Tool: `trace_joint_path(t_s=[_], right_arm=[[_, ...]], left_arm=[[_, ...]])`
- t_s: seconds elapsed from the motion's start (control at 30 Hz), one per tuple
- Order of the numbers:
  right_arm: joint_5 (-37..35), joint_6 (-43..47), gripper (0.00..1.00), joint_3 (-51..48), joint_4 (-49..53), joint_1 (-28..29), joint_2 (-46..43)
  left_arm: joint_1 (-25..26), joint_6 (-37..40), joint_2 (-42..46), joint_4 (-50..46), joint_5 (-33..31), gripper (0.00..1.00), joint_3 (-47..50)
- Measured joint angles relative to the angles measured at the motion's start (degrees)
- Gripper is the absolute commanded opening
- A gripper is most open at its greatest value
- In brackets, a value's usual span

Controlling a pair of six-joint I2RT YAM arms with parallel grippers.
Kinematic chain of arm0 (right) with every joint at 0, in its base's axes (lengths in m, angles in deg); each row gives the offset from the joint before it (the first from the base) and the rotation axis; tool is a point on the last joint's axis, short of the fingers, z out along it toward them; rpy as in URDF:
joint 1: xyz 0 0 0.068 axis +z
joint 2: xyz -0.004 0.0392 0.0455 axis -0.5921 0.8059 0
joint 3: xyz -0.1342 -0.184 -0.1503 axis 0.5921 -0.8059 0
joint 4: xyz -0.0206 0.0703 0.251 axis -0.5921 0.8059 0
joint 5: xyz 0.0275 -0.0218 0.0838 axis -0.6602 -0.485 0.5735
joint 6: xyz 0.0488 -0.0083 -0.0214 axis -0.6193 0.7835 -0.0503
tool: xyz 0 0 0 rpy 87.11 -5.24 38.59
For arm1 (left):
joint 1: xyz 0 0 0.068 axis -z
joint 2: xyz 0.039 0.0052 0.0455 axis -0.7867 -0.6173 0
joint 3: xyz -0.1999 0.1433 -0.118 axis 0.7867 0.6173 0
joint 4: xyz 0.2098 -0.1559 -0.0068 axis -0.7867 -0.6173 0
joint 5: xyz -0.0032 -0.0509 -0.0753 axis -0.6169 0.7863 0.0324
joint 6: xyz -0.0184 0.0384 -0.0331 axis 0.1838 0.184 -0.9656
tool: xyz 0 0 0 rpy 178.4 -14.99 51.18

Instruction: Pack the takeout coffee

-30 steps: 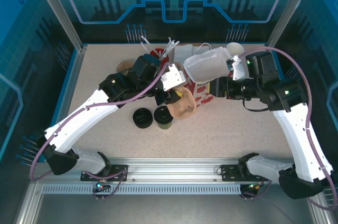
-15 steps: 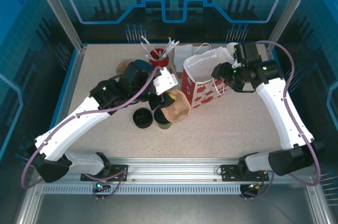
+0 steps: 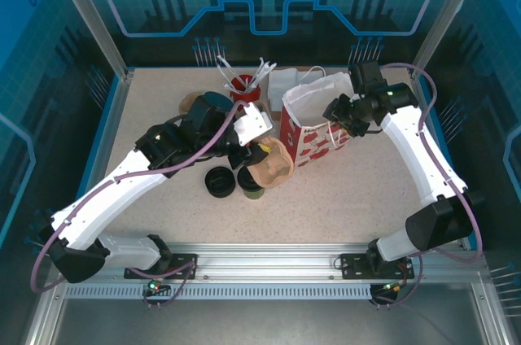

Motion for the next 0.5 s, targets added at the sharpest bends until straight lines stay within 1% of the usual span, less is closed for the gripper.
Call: trace_joint_path(t_s=[0.07, 0.13, 0.37, 0.5], right_arm=[[0.39, 1.11, 0.19, 0.48, 0.13, 0.0, 0.37], [0.74, 2.03, 0.12, 1.31, 0.31, -0.02, 0.57], [1.73, 6.51, 0.01, 4.04, 3.74, -0.13, 0.31], [3.3, 10.12, 0.0, 5.2, 6.88, -0.35, -0.85]], left_arm=[[0.0, -0.02, 0.0, -0.11, 0.04, 0.43, -0.11], [0.0, -0.11, 0.0, -0.52, 0.28, 0.43, -0.46], [0.02, -1.7, 0.0, -0.76, 3.26, 0.43, -3.04], [0.37, -2.73, -0.04, -1.05, 5.35, 0.43, -4.39]])
